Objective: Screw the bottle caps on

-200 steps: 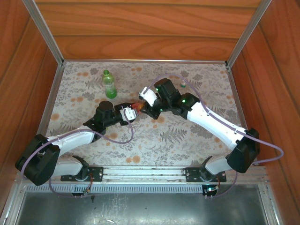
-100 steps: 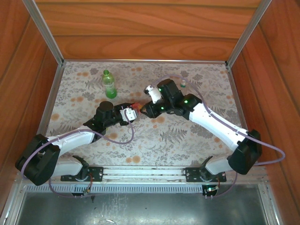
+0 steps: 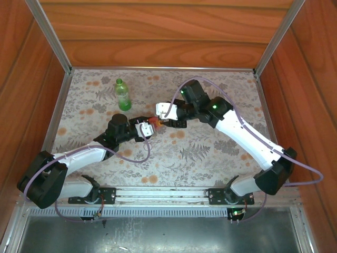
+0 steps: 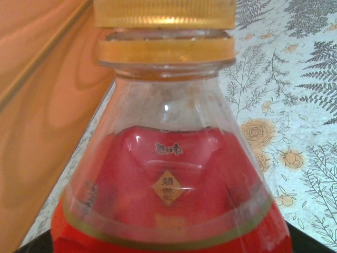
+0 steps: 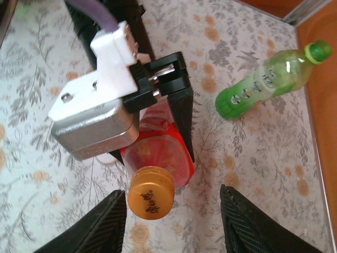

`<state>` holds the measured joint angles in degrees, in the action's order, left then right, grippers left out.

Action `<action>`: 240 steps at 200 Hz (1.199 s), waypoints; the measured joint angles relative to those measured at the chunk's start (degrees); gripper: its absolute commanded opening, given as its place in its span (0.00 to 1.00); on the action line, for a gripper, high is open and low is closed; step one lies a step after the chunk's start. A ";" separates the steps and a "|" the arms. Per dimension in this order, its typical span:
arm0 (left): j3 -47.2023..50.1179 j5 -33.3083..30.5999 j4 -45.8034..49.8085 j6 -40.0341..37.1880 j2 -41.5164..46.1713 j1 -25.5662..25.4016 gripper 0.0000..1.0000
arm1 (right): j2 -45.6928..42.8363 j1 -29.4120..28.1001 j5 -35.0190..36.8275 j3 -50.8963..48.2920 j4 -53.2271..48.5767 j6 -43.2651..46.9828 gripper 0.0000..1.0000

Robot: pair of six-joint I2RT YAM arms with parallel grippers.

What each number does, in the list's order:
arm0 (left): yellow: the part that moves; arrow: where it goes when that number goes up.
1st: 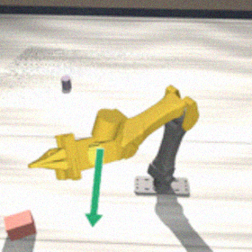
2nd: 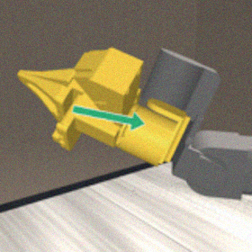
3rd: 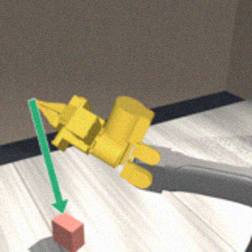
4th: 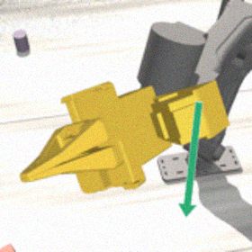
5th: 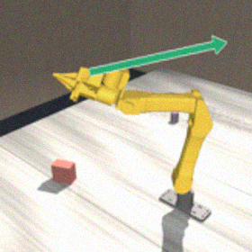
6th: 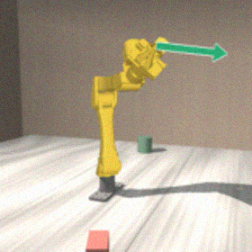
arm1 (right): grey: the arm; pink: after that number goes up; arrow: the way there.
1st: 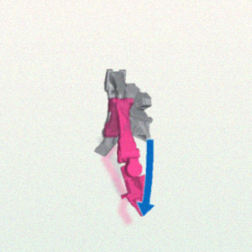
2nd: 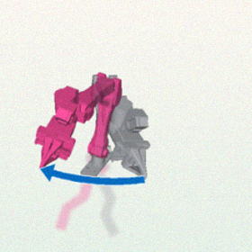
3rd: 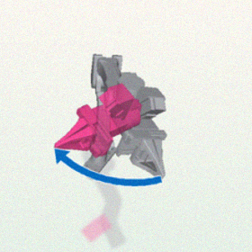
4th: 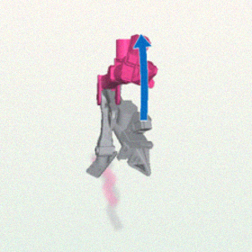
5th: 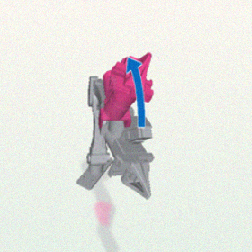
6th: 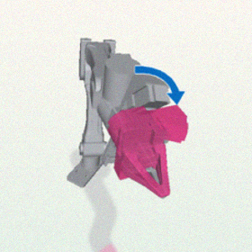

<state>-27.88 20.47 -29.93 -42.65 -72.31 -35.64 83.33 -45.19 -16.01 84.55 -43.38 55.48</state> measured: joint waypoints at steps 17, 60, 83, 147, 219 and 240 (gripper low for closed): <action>0.00 0.22 0.00 0.22 0.00 0.02 0.57 | 2.58 0.00 -0.20 2.03 -3.04 3.54 0.53; -0.02 0.52 0.00 1.14 0.00 0.04 0.57 | 4.87 0.00 -0.26 2.51 -6.34 5.92 0.49; -0.02 0.94 0.00 1.79 0.00 0.04 0.57 | 5.07 -0.07 -0.11 2.51 -6.54 5.92 0.46; -1.73 4.22 0.31 3.13 -2.08 0.42 0.57 | 5.11 -0.02 -0.35 0.00 -3.82 5.33 0.34; -0.15 4.17 2.16 4.76 1.16 0.42 0.57 | 5.11 -0.20 -1.79 -0.35 -2.54 -0.83 0.00; 0.24 2.51 2.19 4.79 2.01 0.48 0.56 | 5.11 -0.57 -0.96 -0.79 0.00 -13.07 0.00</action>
<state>-27.64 22.98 -27.75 -37.87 -70.30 -35.16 88.44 -45.76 -16.97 83.77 -43.38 42.41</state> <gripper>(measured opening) 0.568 0.322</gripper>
